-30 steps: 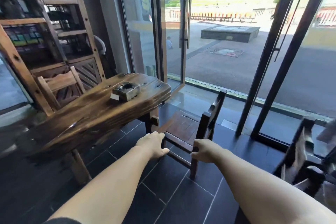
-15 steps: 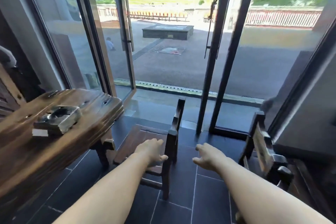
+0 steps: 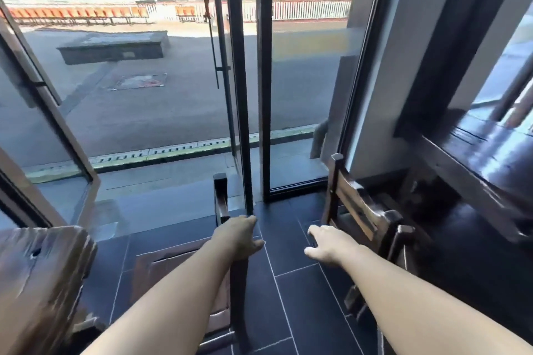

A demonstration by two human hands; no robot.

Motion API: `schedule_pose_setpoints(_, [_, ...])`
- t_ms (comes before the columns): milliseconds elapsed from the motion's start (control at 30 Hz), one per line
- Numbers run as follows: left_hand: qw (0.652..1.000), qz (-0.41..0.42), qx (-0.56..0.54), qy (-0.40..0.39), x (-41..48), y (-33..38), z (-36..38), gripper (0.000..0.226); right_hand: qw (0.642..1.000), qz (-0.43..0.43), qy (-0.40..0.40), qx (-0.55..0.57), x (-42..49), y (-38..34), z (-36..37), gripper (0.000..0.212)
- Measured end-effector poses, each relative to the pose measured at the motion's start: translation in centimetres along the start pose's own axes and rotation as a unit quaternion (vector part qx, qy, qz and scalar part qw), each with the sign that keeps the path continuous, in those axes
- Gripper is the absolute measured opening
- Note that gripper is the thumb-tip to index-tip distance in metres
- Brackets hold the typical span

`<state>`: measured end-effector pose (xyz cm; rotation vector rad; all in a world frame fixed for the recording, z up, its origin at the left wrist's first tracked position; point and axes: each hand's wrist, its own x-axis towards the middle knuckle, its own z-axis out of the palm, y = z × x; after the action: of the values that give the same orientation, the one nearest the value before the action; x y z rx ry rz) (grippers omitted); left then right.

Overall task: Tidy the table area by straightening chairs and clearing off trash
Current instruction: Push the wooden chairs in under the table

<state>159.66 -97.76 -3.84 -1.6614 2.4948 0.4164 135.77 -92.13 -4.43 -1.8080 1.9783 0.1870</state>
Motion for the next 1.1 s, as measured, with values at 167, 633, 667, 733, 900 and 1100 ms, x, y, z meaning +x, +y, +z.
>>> schedule_pose_setpoints(167, [0.997,0.075,0.019,-0.008,5.6,2.6,-0.7,0.054,0.997,0.075,0.012,0.027,0.2,3.9,-0.9,0.051])
schedule_pose_setpoints(633, [0.962,0.266,0.059,-0.015,20.8,20.8,-0.4,0.033,0.958,0.23,0.075,0.151,2.3,22.2,-3.3,0.034])
schedule_pose_setpoints(667, [0.959,0.276,0.061,-0.02,21.6,22.3,-0.2,0.032,0.953,0.242,0.079,0.164,2.1,23.5,-3.2,0.035])
schedule_pose_setpoints(733, [0.951,0.299,0.069,-0.029,22.9,25.5,0.2,0.032,0.942,0.265,0.086,0.189,1.5,26.0,-2.7,0.043])
schedule_pose_setpoints(900, [0.917,0.38,0.093,-0.075,25.0,32.9,2.4,0.046,0.919,0.329,0.076,0.203,-1.5,30.9,-0.5,0.055])
schedule_pose_setpoints(1100, [0.866,0.467,0.14,-0.109,26.7,38.8,5.7,0.049,0.871,0.407,0.09,0.261,-4.3,33.2,2.7,0.052])
